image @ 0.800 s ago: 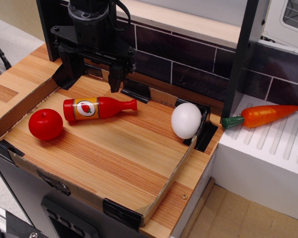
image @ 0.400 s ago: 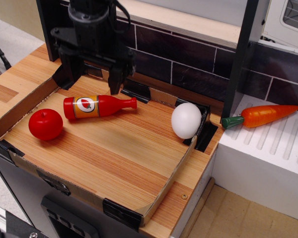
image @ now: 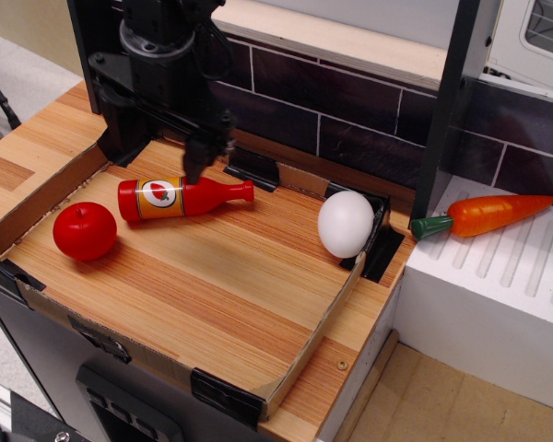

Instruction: Upright hot sauce bottle

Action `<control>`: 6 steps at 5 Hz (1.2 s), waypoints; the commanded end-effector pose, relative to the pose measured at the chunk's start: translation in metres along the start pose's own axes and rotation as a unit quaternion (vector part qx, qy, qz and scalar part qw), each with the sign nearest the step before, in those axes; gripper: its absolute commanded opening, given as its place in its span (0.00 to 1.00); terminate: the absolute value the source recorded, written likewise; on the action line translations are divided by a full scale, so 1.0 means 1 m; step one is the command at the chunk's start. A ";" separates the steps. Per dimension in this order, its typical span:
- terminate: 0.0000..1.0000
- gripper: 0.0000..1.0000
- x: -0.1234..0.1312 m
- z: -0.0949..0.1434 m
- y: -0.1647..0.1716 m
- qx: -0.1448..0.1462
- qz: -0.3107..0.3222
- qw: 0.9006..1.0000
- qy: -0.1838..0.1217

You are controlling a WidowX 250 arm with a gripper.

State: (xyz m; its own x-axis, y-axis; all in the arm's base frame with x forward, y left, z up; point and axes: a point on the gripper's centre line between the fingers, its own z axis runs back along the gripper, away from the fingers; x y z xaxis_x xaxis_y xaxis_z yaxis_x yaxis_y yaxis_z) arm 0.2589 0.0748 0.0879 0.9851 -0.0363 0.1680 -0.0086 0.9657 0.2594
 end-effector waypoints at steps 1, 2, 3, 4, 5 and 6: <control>0.00 1.00 0.031 -0.003 0.006 0.040 -0.247 0.968 -0.030; 0.00 1.00 0.036 -0.013 -0.002 0.000 -0.358 0.932 -0.060; 0.00 1.00 0.035 -0.021 -0.014 -0.033 -0.422 0.904 -0.062; 0.00 1.00 0.036 -0.028 -0.025 -0.072 -0.446 0.891 -0.045; 0.00 1.00 0.039 -0.033 -0.031 -0.107 -0.439 0.892 -0.028; 0.00 1.00 0.040 -0.040 -0.037 -0.114 -0.422 0.899 -0.025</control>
State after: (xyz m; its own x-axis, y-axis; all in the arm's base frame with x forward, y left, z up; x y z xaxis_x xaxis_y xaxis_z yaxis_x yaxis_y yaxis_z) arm 0.2971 0.0495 0.0337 0.6181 -0.7857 0.0257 0.7826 0.6181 0.0735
